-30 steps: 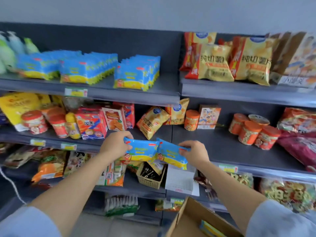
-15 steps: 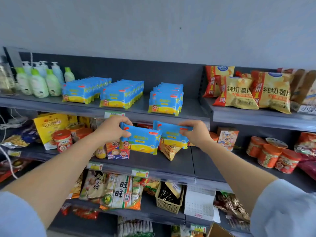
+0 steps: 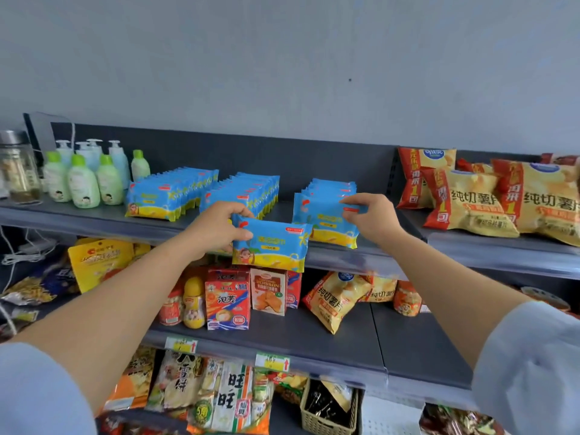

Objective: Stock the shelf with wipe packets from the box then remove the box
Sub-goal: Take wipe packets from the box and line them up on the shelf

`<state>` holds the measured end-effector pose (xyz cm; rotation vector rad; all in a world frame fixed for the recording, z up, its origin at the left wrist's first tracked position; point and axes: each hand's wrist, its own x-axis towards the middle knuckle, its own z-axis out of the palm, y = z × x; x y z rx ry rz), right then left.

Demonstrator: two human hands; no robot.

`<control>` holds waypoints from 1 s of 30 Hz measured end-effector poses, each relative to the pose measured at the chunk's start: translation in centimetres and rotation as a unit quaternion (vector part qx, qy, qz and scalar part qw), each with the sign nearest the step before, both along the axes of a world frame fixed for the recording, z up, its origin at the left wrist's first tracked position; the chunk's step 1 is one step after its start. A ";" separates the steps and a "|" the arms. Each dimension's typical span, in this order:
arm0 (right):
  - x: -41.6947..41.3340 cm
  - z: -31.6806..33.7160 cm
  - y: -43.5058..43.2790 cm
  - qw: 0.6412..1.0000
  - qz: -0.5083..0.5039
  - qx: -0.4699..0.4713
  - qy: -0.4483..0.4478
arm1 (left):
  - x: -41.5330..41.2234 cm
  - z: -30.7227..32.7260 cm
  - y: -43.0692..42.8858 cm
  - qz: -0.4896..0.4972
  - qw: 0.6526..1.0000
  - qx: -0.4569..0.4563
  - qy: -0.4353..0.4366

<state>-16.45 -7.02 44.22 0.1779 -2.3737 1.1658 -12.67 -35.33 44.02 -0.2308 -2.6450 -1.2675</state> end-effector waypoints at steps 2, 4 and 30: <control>-1.5 0.6 0.1 1.000 0.002 0.010 0.001 | -1.1 0.4 0.0 0.011 1.000 0.000 0.004; -2.8 1.0 0.2 1.000 0.005 0.017 -0.001 | -2.2 0.7 0.1 0.016 1.000 0.010 0.005; -6.6 -0.7 1.3 0.957 -0.011 0.291 -0.013 | -6.2 2.7 0.6 -0.016 1.000 0.019 0.004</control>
